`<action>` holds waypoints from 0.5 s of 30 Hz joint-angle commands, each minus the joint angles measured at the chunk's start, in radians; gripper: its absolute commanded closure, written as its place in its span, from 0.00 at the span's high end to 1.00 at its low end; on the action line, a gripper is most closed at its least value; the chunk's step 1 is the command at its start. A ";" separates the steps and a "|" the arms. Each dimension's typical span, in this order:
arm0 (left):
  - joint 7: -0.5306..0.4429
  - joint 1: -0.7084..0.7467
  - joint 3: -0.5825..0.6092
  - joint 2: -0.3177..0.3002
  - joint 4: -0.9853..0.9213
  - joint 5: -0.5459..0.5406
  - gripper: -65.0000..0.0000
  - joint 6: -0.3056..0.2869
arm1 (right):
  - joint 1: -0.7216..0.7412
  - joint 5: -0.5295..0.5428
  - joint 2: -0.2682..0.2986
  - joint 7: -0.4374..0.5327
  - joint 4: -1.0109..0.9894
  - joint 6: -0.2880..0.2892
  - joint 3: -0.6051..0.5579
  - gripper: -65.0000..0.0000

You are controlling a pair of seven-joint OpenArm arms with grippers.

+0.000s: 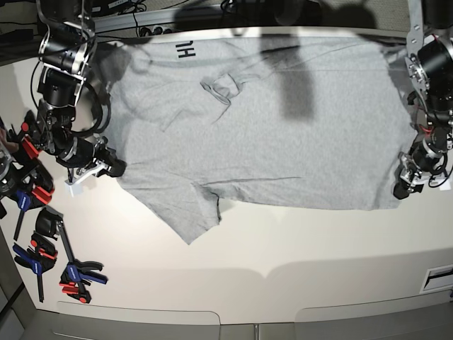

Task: Fold the T-shirt properly
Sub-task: 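Lower the left gripper to the shirt's opposite side edge and grasp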

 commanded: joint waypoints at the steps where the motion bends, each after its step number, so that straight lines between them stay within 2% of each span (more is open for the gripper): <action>1: 0.003 -0.021 0.002 -0.011 0.008 0.006 0.47 -0.001 | 0.027 0.011 0.019 0.012 0.014 0.009 0.003 0.00; 9: 0.003 -0.048 0.002 0.020 0.008 0.012 0.47 -0.004 | 0.027 0.011 0.019 0.013 0.014 0.009 0.003 0.00; 15: -0.009 -0.053 0.002 0.031 0.008 0.029 0.37 -0.004 | 0.027 0.011 0.019 0.016 0.014 0.009 0.003 0.00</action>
